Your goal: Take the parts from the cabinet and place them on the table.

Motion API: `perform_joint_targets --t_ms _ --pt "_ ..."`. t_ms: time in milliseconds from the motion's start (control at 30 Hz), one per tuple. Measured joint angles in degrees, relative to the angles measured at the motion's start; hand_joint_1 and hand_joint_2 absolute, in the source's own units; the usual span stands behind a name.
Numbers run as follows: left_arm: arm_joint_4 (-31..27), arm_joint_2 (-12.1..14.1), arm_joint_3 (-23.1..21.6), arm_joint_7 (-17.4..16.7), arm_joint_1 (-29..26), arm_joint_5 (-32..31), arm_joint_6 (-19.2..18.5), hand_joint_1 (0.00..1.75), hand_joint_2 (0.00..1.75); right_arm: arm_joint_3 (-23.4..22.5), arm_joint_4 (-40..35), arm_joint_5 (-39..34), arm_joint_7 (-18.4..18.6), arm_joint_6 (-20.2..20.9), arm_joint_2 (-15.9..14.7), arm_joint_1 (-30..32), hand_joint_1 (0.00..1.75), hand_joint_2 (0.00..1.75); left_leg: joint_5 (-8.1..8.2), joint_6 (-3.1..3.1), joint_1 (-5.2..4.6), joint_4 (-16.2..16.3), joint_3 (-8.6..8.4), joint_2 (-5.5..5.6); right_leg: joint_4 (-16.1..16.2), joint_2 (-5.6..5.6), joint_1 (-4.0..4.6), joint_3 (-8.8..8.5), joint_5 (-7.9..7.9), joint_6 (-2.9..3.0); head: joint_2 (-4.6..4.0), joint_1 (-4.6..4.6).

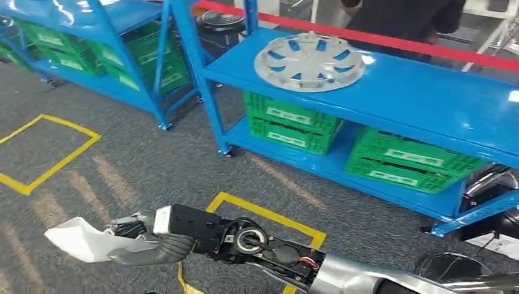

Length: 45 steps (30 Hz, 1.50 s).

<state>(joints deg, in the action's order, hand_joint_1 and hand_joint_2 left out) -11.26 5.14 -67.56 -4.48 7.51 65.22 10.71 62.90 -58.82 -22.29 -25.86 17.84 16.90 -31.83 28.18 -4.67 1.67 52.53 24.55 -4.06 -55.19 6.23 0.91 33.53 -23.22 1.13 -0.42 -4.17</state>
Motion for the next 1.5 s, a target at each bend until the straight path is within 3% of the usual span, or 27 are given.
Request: perform_joint_targets --t_ms 33,133,200,267,300,333,433,500,533,600,633,700,767,800,833,900,933,1000,1033,1133,1200,1267,1333,1367,1433,1467,1500 --pt "0.0 -0.2 0.0 -0.6 0.1 0.0 0.0 0.00 1.75 -0.1 0.0 0.0 0.0 -0.2 -0.1 0.1 1.75 1.75 0.15 1.27 -0.27 -0.1 0.59 0.18 -0.1 0.65 -0.17 0.13 0.62 -0.53 0.00 0.20" --pt "0.0 -0.1 0.0 -2.2 -0.4 0.2 0.0 0.00 1.75 -0.1 0.0 0.3 0.5 -1.0 -0.2 0.3 1.75 1.75 -1.12 3.04 -0.59 0.0 1.90 1.76 -0.6 1.51 -0.88 0.83 0.92 -1.72 0.00 0.18" --pt "0.0 -0.2 0.0 -2.3 -0.1 0.5 0.0 0.00 1.75 -0.1 -0.4 0.4 1.1 -1.2 -0.5 0.6 1.75 1.75 -2.42 4.10 -0.74 0.1 3.49 2.73 -5.9 -4.37 -1.43 2.44 -5.89 -2.15 0.00 0.42" --pt "0.0 -0.1 0.1 -2.2 0.3 1.1 0.1 0.00 1.75 -0.3 -0.5 0.4 1.8 -1.2 -0.8 0.8 1.75 1.75 -3.74 4.44 -1.01 0.2 5.23 4.10 -14.7 -5.86 -1.22 4.50 -11.66 -2.06 0.00 0.50" --pt "0.0 -0.1 0.1 -1.8 0.2 1.2 0.2 0.00 1.75 -0.2 -0.5 0.4 1.9 -1.1 -0.8 0.9 1.75 1.75 -4.35 4.48 -1.20 0.3 6.10 4.78 -17.8 -6.06 -1.20 4.88 -12.44 -1.93 0.00 0.50" --pt "0.0 -0.1 0.1 -1.4 0.0 1.4 0.2 0.00 1.75 -0.2 -0.5 0.4 2.0 -1.0 -0.9 1.0 1.75 1.75 -4.95 4.47 -1.34 0.5 7.06 5.47 -18.8 -6.10 -1.09 4.31 -11.26 -1.73 0.00 0.50" --pt "0.0 -0.2 0.1 -0.5 -0.4 1.4 0.6 0.00 1.75 -0.1 -0.5 0.5 1.5 -0.7 -0.9 1.0 1.75 1.75 -6.70 4.08 -1.40 1.4 9.99 7.89 -8.7 -7.71 -0.73 -3.25 -5.01 -0.52 0.00 0.50" --pt "0.0 -0.5 0.1 0.1 -0.3 1.4 0.7 0.00 1.75 0.0 -0.6 0.5 1.2 -0.5 -0.9 1.0 1.75 1.75 -7.74 3.60 -1.56 1.6 11.16 9.16 0.2 -12.11 -0.99 -8.33 -7.05 0.35 0.00 0.46" --pt "0.0 -0.4 0.1 0.2 -0.3 1.4 0.9 0.00 1.75 0.0 -0.7 0.5 1.1 -0.5 -0.9 0.9 1.75 1.75 -8.55 3.17 -1.19 1.3 11.24 9.70 0.4 -11.53 -0.93 -8.16 -6.96 -0.08 0.00 0.54" --pt "0.0 -0.4 0.1 0.7 -0.5 1.2 1.0 0.00 1.75 0.2 -0.9 0.5 0.9 -0.5 -0.9 0.8 1.75 1.75 -9.50 2.14 -0.95 0.6 11.52 11.17 0.8 -10.34 -0.22 -7.77 -6.46 0.55 0.00 0.68" --pt "0.0 -0.3 0.1 0.8 -0.7 1.2 1.1 0.00 1.75 0.2 -0.9 0.5 0.9 -0.5 -0.9 0.8 1.75 1.75 -9.90 2.01 -0.77 0.5 11.63 11.69 1.7 -9.31 -1.25 -7.35 -5.54 0.92 0.00 0.66" --pt "0.0 -0.3 0.1 0.9 -0.6 1.0 1.2 0.00 1.75 0.2 -1.0 0.5 0.5 -0.5 -0.8 0.8 1.75 1.75 -4.34 1.75 -0.84 4.6 13.54 6.58 2.0 -7.75 -0.95 -6.68 -4.39 1.60 0.00 0.24" --pt "0.0 -0.2 0.1 0.9 -0.4 0.8 1.3 0.00 1.75 0.2 -1.0 0.5 0.0 -0.5 -0.8 0.9 1.75 1.75 1.87 0.86 -0.52 12.9 16.01 5.18 2.0 -5.98 -0.81 -5.54 -3.57 1.55 0.00 0.22" --pt "0.0 -0.1 0.1 0.9 -0.5 0.6 1.3 0.00 1.75 0.2 -0.9 0.5 -0.4 -0.3 -0.8 0.9 1.75 1.75 3.10 0.41 -0.36 17.3 17.23 4.98 1.9 -4.99 -0.79 -4.84 -3.17 1.48 0.00 0.20" --pt "0.0 0.0 0.1 0.9 -0.5 0.5 1.3 0.00 1.75 0.2 -0.9 0.5 -0.6 -0.2 -0.8 0.9 1.75 1.75 1.96 0.06 -0.17 20.1 17.66 4.86 1.9 -4.04 -0.79 -4.17 -2.74 1.33 0.00 0.18" --pt "0.0 0.3 0.1 0.9 -0.5 0.3 1.5 0.00 1.75 0.2 -0.8 0.5 -1.3 0.4 -0.8 0.9 1.75 1.75 -3.23 -0.41 0.21 18.1 14.92 4.43 1.8 -2.18 -0.80 -2.99 -2.05 0.89 0.00 0.18" --pt "0.0 0.5 0.1 0.9 -0.5 0.2 1.7 0.00 1.75 0.2 -0.7 0.5 -1.7 0.7 -0.7 0.9 1.75 1.75 -4.56 -0.58 0.35 13.7 11.67 3.62 1.7 -1.45 -0.82 -2.65 -1.86 0.63 0.00 0.17" --pt "0.0 0.9 0.1 0.8 -0.4 -0.3 1.9 0.00 1.75 0.2 -0.5 0.5 -2.8 1.2 -0.3 0.8 1.75 1.75 -3.01 -0.76 -0.08 2.2 3.46 -0.90 1.1 -0.30 -0.42 -2.69 -1.79 0.04 0.00 -0.02" --pt "0.0 1.2 0.1 0.6 -0.2 -0.6 1.9 0.00 1.75 0.1 -0.3 0.5 -3.5 1.3 -0.2 0.8 1.75 1.75 -2.08 0.57 -0.55 0.3 2.99 -0.53 0.9 0.51 -0.32 -2.56 -1.59 -0.32 0.00 0.13" --pt "0.0 2.1 0.1 -0.7 -0.3 -0.9 2.1 0.00 1.75 0.1 0.2 0.5 -4.8 1.3 0.4 0.8 1.75 1.75 -2.45 2.48 -0.65 0.3 3.79 1.22 0.7 2.53 -0.52 -2.56 -1.41 -1.15 0.00 0.13" --pt "0.0 2.5 0.1 -1.6 -0.4 -0.8 2.4 0.00 1.75 0.0 0.5 0.5 -5.1 1.3 0.5 0.8 1.75 1.75 -2.99 3.43 -0.45 0.1 4.16 2.23 -3.2 -3.68 -0.89 -0.86 -4.65 -1.85 0.00 0.17" --pt "0.0 3.0 0.1 -1.7 -0.3 -0.4 2.6 0.00 1.75 -0.3 0.9 0.5 -5.0 1.4 0.4 1.0 1.75 1.75 -3.47 4.30 -0.74 0.1 4.88 3.42 -13.6 -5.72 -0.89 3.65 -9.81 -1.75 0.00 0.33" --pt "0.0 3.3 0.1 -1.6 -0.3 -0.2 2.7 0.00 1.75 -0.4 1.4 0.5 -5.0 1.5 0.4 1.2 1.75 1.75 -3.87 4.54 -1.11 0.3 5.54 5.07 -19.3 -6.00 -0.87 6.04 -11.25 -1.50 0.00 0.33" --pt "0.0 3.4 0.1 -1.5 -0.3 -0.2 2.8 0.00 1.75 -0.4 1.6 0.5 -5.0 1.5 0.4 1.2 1.75 1.75 -4.01 4.52 -1.22 0.4 5.73 6.04 -18.1 -6.06 -0.84 5.26 -10.01 -1.23 0.00 0.33" --pt "0.0 3.4 0.1 -1.5 -0.5 -0.2 2.8 0.00 1.75 -0.4 1.7 0.5 -5.0 1.6 0.4 1.2 1.75 1.75 -4.14 4.39 -1.32 0.7 5.85 7.86 -8.9 -6.95 -0.76 0.28 -5.04 -0.48 0.00 0.33" --pt "0.0 3.4 0.1 -1.5 -0.5 -0.2 2.8 0.00 1.75 -0.5 1.7 0.5 -5.0 1.6 0.4 1.2 1.75 1.75 -4.13 4.37 -1.28 0.8 5.92 8.59 -3.5 -9.21 -0.72 -2.52 -2.62 -0.04 0.00 0.33" --pt "0.0 3.3 0.1 -1.5 -0.4 -0.2 2.8 0.00 1.75 -0.5 1.8 0.5 -5.0 1.7 0.4 1.2 1.75 1.75 -4.21 4.19 -1.30 1.0 6.22 9.07 -1.3 -12.22 -0.91 -3.43 -3.06 0.31 0.00 0.33"
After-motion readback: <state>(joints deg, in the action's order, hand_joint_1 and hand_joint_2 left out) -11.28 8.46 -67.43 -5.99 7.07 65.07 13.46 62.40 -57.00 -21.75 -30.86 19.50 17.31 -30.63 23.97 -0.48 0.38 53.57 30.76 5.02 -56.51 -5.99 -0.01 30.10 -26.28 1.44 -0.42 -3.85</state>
